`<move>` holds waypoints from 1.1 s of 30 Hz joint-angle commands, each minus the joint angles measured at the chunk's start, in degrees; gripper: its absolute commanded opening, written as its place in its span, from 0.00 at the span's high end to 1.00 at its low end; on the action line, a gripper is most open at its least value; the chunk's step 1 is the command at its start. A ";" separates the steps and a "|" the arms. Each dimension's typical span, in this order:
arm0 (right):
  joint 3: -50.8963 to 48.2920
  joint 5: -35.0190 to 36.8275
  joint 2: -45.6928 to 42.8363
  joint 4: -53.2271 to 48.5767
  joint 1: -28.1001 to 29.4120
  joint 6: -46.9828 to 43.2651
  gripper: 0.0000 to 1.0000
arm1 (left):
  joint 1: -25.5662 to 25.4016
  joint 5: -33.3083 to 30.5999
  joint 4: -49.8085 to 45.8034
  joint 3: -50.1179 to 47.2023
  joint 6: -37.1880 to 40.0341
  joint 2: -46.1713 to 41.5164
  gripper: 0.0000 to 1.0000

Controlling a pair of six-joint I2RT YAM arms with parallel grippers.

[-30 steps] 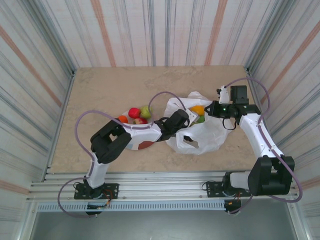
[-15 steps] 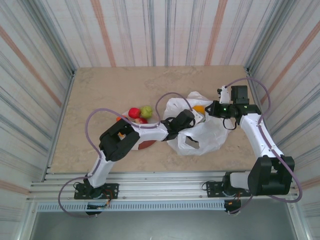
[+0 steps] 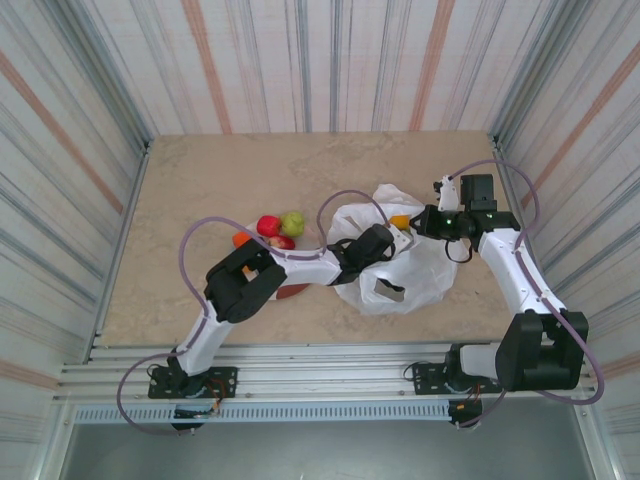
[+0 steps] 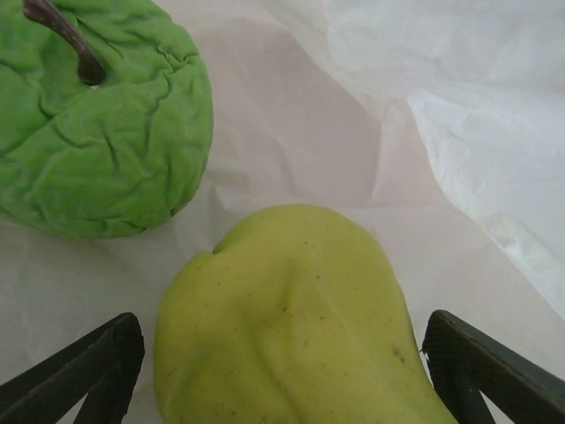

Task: Place the fruits into the plastic bag

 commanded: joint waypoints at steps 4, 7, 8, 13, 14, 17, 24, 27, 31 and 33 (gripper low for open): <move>-0.22 -0.47 0.68 0.08 -0.97 0.14 1.00 | 0.20 -2.02 0.95 -4.57 2.48 -7.45 0.09; -0.31 -0.47 0.47 -0.11 -1.21 -0.06 1.00 | 0.46 -3.18 1.00 -7.42 3.39 -9.96 0.06; -0.33 -0.47 0.44 -0.13 -1.29 -0.06 1.00 | 0.55 -3.24 1.00 -8.37 3.64 -10.86 0.06; -0.40 -0.57 0.54 -0.18 -1.42 -0.06 1.00 | 1.55 -4.01 1.56 -13.36 3.93 -15.39 0.04; -0.44 -0.57 0.44 -0.13 -1.45 -0.07 1.00 | 1.76 -4.21 1.60 -14.57 3.86 -16.50 0.03; -0.31 -0.57 0.42 -0.26 -1.62 -0.10 1.00 | 2.44 -4.52 1.55 -18.15 3.92 -19.92 0.04; -0.29 -0.83 0.94 -0.06 -1.79 -0.16 1.00 | 3.54 -3.88 0.61 -25.97 4.12 -28.38 0.06; -0.13 -0.84 1.05 0.04 -1.80 -0.23 1.00 | 3.71 -2.94 -0.85 -29.10 4.68 -32.41 0.08; -0.32 -0.83 1.25 0.20 -1.86 -0.24 1.00 | 4.44 -2.56 -3.09 -33.13 5.73 -38.63 0.09; -0.35 -1.03 1.39 0.44 -1.83 -0.15 1.00 | 4.94 -1.61 -4.20 -34.69 6.64 -41.63 0.09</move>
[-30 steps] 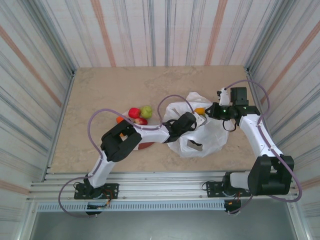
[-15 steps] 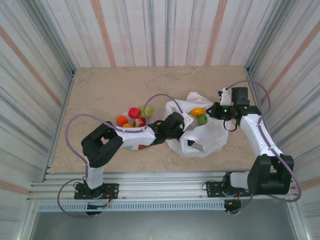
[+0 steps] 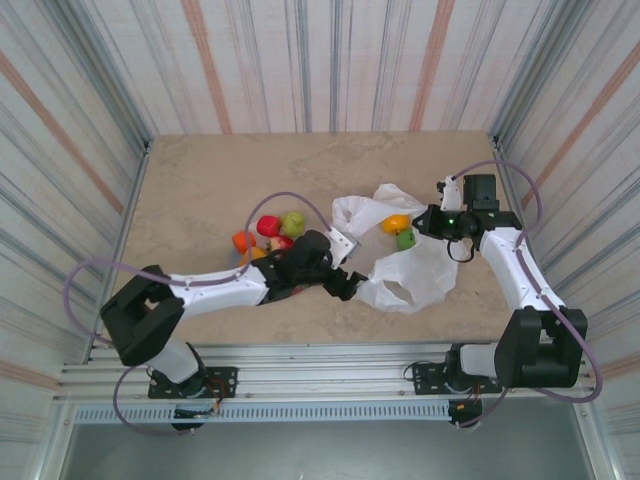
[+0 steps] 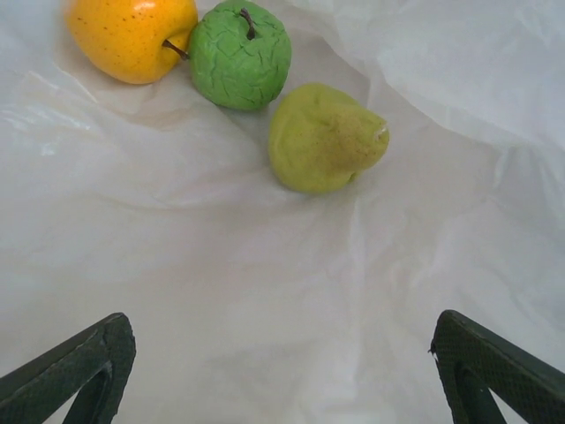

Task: Place the fruits into the plastic bag

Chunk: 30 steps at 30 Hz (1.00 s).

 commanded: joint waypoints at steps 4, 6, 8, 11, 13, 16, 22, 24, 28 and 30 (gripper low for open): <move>-0.31 -1.47 1.02 0.84 -0.42 0.23 1.00 | 2.38 4.12 -4.70 -4.19 4.81 -9.42 0.09; -0.25 -1.50 1.05 0.81 -0.43 0.23 1.00 | 3.55 7.12 -5.31 -5.09 5.30 -11.53 0.09; -0.25 -1.37 0.98 0.74 -0.48 0.22 1.00 | 4.88 10.56 -5.72 -5.84 5.76 -13.83 0.10; -0.26 -1.17 0.58 0.58 -0.45 0.14 1.00 | 6.80 13.36 -5.31 -7.99 7.08 -18.00 0.10; -0.39 -1.08 0.45 0.57 -0.49 0.13 1.00 | 8.54 10.46 -5.31 -9.39 6.37 -21.46 0.10; -0.22 -1.25 0.51 0.57 -0.38 0.30 1.00 | 11.84 -3.06 -11.71 -8.14 3.00 -23.89 0.10; -0.06 -1.36 0.46 0.67 -0.31 0.43 1.00 | 19.13 -20.12 -32.00 -1.47 -2.47 -22.03 0.08; -0.22 -1.20 0.46 0.73 -0.25 0.36 1.00 | 21.36 -20.45 -34.96 -1.41 -2.84 -21.87 0.08; -0.31 -1.51 0.96 1.01 -0.19 0.48 1.00 | 23.21 -21.35 -38.08 -1.90 -3.82 -21.70 0.07; -0.31 -1.56 1.12 1.31 -0.18 0.48 1.00 | 23.39 -21.21 -37.97 -2.40 -3.99 -21.26 0.06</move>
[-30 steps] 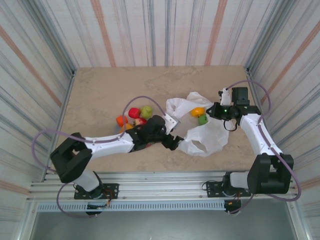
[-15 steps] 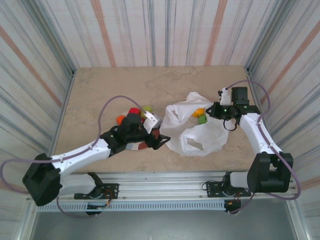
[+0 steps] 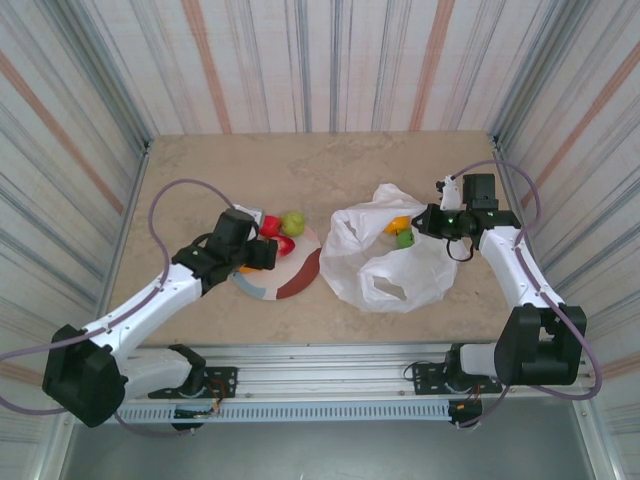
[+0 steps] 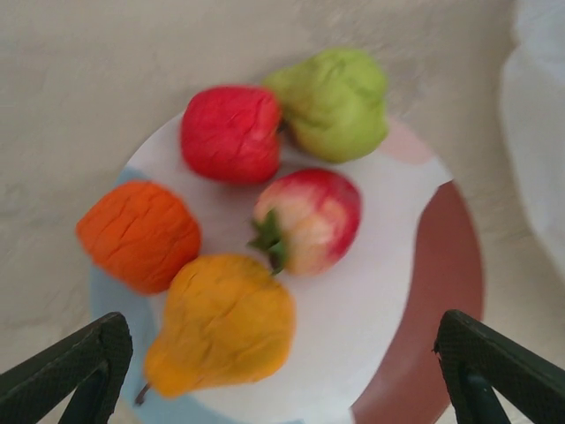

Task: Place the fruits into the plastic bag

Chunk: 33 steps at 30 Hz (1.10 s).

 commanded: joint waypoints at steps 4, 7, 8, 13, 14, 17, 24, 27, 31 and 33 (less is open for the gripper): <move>0.04 -1.49 1.17 0.79 -0.14 0.64 1.00 | 1.05 -1.55 -3.36 -0.10 -1.63 3.17 0.05; 0.23 -1.48 1.47 0.80 0.03 0.55 1.00 | 1.83 -0.70 -1.90 0.27 -1.13 6.28 0.04; 0.24 -1.48 1.44 0.73 0.03 0.55 1.00 | 1.88 -0.62 -1.32 0.56 -0.72 7.40 0.04; 0.27 -1.18 1.18 0.49 0.03 0.29 1.00 | 1.95 -1.37 -0.49 2.76 0.48 13.30 0.03; 0.14 -1.16 1.18 0.45 0.03 0.22 1.00 | 1.92 -1.29 -0.36 3.04 0.55 14.27 0.03; 0.08 -0.91 1.21 0.27 -0.06 0.02 1.00 | 1.90 -0.43 0.46 2.92 0.58 16.09 0.03; 0.31 -1.47 2.19 0.79 -0.06 0.33 1.00 | 1.68 3.37 1.36 1.89 -0.26 17.39 0.04; 0.39 -1.36 2.65 0.95 -0.06 0.32 1.00 | -0.34 2.58 1.03 0.78 -0.90 16.05 0.05; -0.02 -1.43 2.84 1.39 0.03 0.46 1.00 | -4.61 0.84 0.30 -0.35 -2.56 13.89 0.05; -0.13 -1.47 3.17 1.66 0.09 0.55 1.00 | -6.73 0.16 0.30 -0.66 -3.24 13.24 0.05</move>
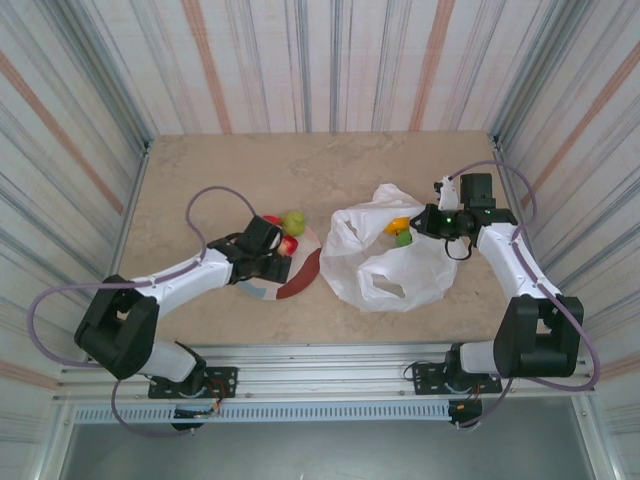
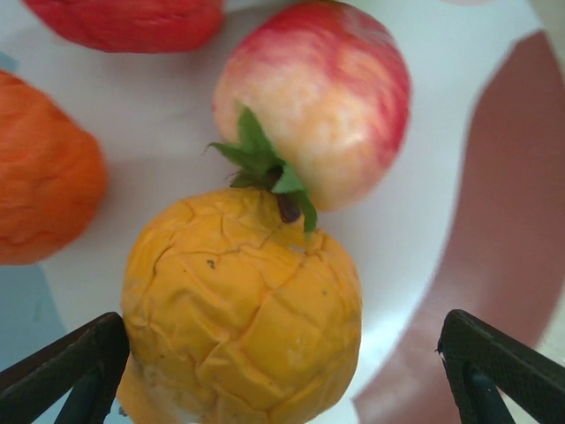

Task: Place the fruits into the plastic bag

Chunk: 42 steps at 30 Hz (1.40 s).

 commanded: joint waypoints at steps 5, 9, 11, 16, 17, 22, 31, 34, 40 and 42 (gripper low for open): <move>-0.22 -0.91 0.99 0.69 0.29 0.64 1.00 | -3.50 -5.29 -0.73 -1.33 -1.77 -3.20 0.05; -0.29 -0.73 0.71 0.34 0.23 0.46 1.00 | -3.06 -5.81 -0.72 -0.67 0.89 -2.27 0.04; -0.47 -0.66 0.48 0.25 0.29 0.38 1.00 | -2.99 -6.51 -0.51 -0.44 2.05 -1.24 0.03; -0.65 -0.72 0.46 0.39 0.22 0.46 1.00 | -2.49 -7.66 0.23 0.45 3.87 1.70 0.03; -0.61 -0.74 0.51 0.25 0.26 0.46 1.00 | -2.45 -7.72 0.39 0.58 4.10 2.23 0.03; -0.40 -0.65 0.59 0.25 0.21 0.43 1.00 | -2.44 -7.08 1.47 1.32 5.15 4.62 0.04; -0.42 -0.62 0.75 0.17 0.22 0.46 1.00 | -2.45 -7.54 2.61 2.74 6.05 8.58 0.09; -0.40 -0.62 0.74 0.06 0.27 0.39 1.00 | -2.44 -7.54 2.77 3.00 5.89 9.10 0.13; -0.62 -0.60 0.89 0.16 0.20 0.37 1.00 | -2.44 -7.88 2.62 1.63 5.01 7.26 0.24; -0.65 -0.76 1.02 0.41 0.29 0.46 1.00 | -2.44 -8.60 2.57 0.61 4.45 6.05 0.27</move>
